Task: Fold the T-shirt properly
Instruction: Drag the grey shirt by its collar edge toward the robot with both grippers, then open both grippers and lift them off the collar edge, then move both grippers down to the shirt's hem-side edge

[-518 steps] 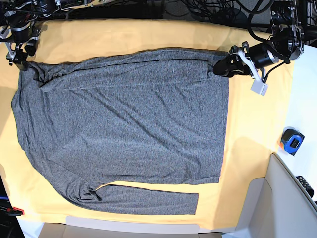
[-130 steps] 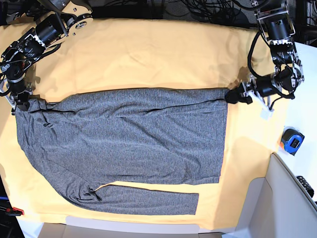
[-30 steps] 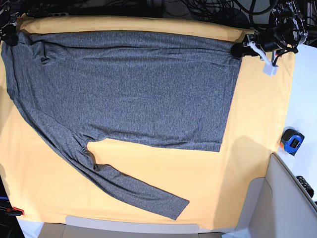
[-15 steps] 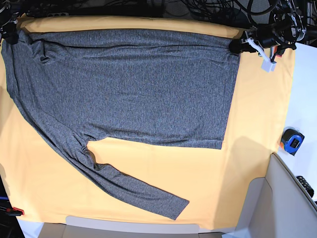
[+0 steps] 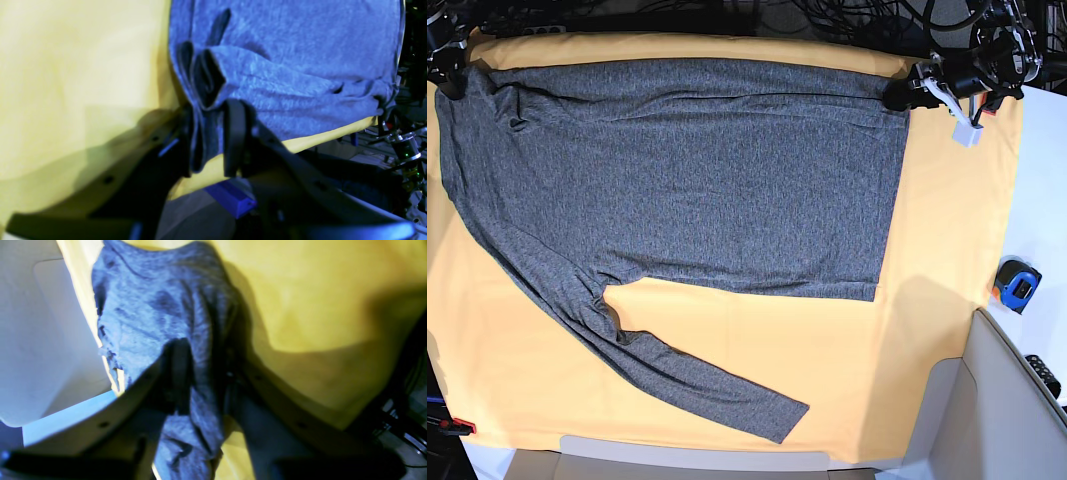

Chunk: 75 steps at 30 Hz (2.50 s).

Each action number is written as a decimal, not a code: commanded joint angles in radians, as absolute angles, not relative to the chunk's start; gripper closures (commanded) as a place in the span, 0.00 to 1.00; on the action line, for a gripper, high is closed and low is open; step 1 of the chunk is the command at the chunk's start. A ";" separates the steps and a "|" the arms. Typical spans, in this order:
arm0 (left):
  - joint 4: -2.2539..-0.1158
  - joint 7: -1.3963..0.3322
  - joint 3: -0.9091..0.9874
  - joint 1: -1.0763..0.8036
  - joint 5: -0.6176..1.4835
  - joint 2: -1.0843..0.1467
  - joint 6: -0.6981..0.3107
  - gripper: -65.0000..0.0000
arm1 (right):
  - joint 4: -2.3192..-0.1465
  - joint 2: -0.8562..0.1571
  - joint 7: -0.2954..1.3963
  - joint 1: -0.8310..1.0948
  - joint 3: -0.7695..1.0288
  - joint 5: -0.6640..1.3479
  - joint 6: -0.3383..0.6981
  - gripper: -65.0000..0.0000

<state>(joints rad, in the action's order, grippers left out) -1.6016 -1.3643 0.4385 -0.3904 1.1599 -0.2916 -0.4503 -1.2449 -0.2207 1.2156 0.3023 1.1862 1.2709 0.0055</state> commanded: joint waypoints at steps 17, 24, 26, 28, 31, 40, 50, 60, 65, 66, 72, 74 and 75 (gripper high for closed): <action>-1.620 -1.376 0.447 -0.407 1.161 -0.309 -0.453 0.73 | -1.233 -0.211 1.280 0.407 1.173 1.102 -0.048 0.61; -1.620 -1.374 0.449 -0.409 1.161 -0.312 -0.453 0.73 | -1.233 -0.213 1.307 0.420 1.175 1.102 -0.048 0.61; -1.620 -1.374 0.449 -0.412 1.161 -0.312 -0.453 0.72 | -1.233 -0.213 1.308 0.420 1.176 1.102 -0.048 0.61; -1.620 -1.372 0.449 -0.412 1.161 -0.314 -0.453 0.70 | -1.233 -0.214 1.310 0.421 1.179 1.102 -0.048 0.61; -1.620 -1.374 0.495 -0.412 1.161 -0.315 -0.453 0.68 | -1.233 -0.214 1.325 0.423 1.224 1.102 -0.047 0.61; -1.620 -1.376 0.613 -0.414 1.161 -0.351 -0.453 0.68 | -1.351 -0.226 1.334 0.435 1.274 1.102 -0.047 0.61; -1.676 -1.377 0.743 -0.395 1.161 -0.381 -0.453 0.68 | -1.685 -0.248 1.333 0.386 1.268 1.098 -0.047 0.61; -1.788 -1.396 0.679 -0.263 1.158 -0.417 -0.455 0.68 | -1.870 -0.265 1.331 0.237 1.236 1.089 0.028 0.61; -1.782 -1.396 0.516 -0.136 1.159 -0.495 -0.456 0.68 | -1.871 -0.266 1.331 0.156 1.129 0.980 0.340 0.61; -1.781 -1.396 0.472 -0.104 1.159 -0.512 -0.456 0.68 | -1.873 -0.266 1.331 0.136 1.098 0.935 0.403 0.61; -1.713 -1.396 0.285 0.039 1.161 -0.538 -0.458 0.68 | -1.870 -0.303 1.326 0.008 0.909 0.593 0.671 0.61; -1.675 -1.396 0.254 0.070 1.161 -0.538 -0.458 0.68 | -1.871 -0.329 1.288 -0.022 0.823 0.470 0.698 0.61; -1.653 -1.396 0.245 0.088 1.161 -0.538 -0.458 0.68 | -1.870 -0.343 1.251 -0.031 0.777 0.415 0.698 0.61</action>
